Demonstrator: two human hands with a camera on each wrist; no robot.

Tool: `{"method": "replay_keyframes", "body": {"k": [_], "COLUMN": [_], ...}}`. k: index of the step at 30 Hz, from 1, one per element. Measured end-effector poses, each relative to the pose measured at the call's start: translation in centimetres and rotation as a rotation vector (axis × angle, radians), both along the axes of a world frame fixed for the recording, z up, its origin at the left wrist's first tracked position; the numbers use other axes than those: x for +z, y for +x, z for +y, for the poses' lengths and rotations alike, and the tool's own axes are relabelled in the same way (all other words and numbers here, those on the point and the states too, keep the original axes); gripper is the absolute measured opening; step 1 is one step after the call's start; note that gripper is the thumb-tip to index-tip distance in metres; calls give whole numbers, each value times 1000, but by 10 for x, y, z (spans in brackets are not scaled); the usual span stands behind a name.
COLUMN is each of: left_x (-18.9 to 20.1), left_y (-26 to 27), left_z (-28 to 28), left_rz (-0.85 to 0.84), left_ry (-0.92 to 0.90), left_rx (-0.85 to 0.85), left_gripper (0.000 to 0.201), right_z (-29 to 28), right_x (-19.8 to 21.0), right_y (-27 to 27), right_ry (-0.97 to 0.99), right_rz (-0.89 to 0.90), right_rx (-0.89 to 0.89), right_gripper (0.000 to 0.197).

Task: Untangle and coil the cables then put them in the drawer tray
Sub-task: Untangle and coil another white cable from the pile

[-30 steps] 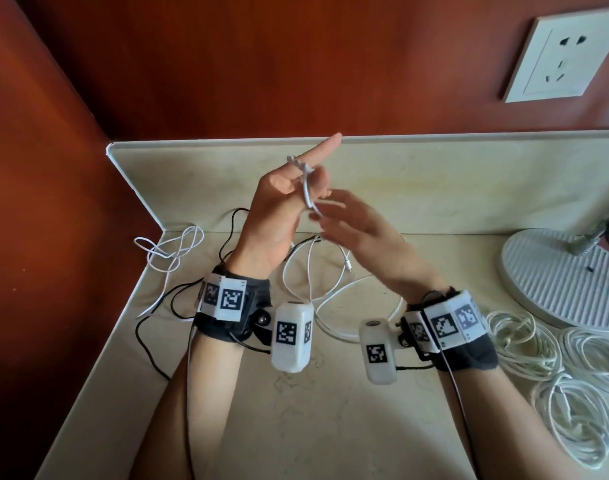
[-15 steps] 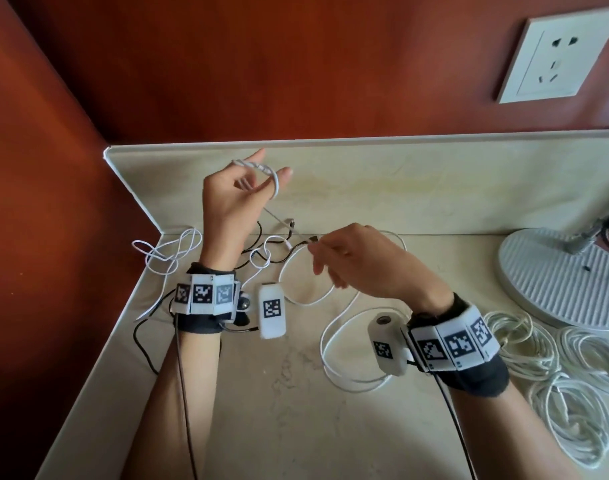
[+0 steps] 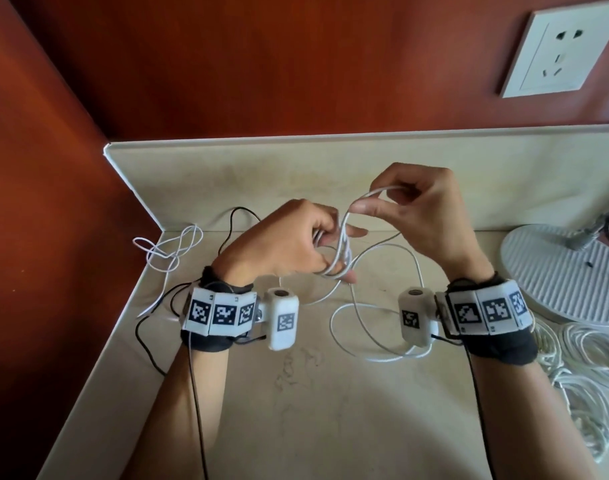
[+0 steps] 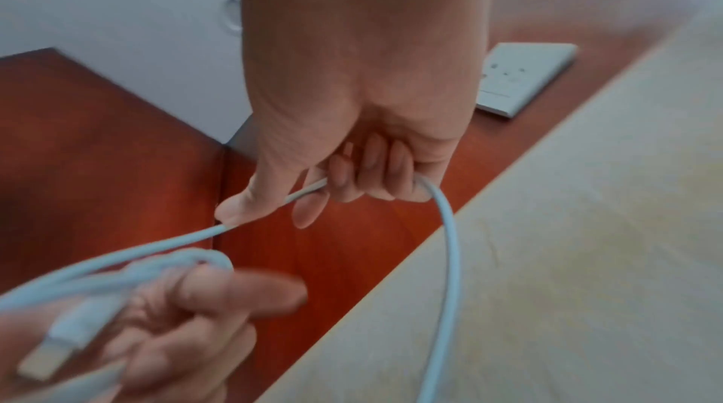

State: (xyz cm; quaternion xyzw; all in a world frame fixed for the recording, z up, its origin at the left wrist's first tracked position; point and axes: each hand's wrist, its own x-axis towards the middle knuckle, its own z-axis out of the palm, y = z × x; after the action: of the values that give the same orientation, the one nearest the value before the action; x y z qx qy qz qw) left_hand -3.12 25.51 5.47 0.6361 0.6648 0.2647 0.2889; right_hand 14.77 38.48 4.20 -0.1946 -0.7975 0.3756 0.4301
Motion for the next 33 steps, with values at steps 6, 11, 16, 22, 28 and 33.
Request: {"method": "replay_keyframes", "body": {"k": [6,11,16,22,28,33], "left_x": [17,18,11,-4,-18,-31], "left_y": [24,24,5,-9,-19,-38], "left_z": [-6,-6,-3,9,21,25], "left_rz": [-121,-141,97,-224,-418,-216], "left_ry": [77,219,357,460,462,485], "left_rx": [-127,-41,137,250,423,519], "left_gripper": [64,60,63,49,57,63], "right_z": [3,-5,-11,-34,-47,-48], "right_x": [-9,-25,-43,-43,-37,-29], "right_y": [-5,-28,-40,-52,-51,-44], "right_ry": [-353,-613,-583,-558,-497,-338], "right_rz": [170,247,159,93,-101,-329], "right_rx": [260,259,161,244,348,349], "right_gripper": [14,24,16,16,37,31]}}
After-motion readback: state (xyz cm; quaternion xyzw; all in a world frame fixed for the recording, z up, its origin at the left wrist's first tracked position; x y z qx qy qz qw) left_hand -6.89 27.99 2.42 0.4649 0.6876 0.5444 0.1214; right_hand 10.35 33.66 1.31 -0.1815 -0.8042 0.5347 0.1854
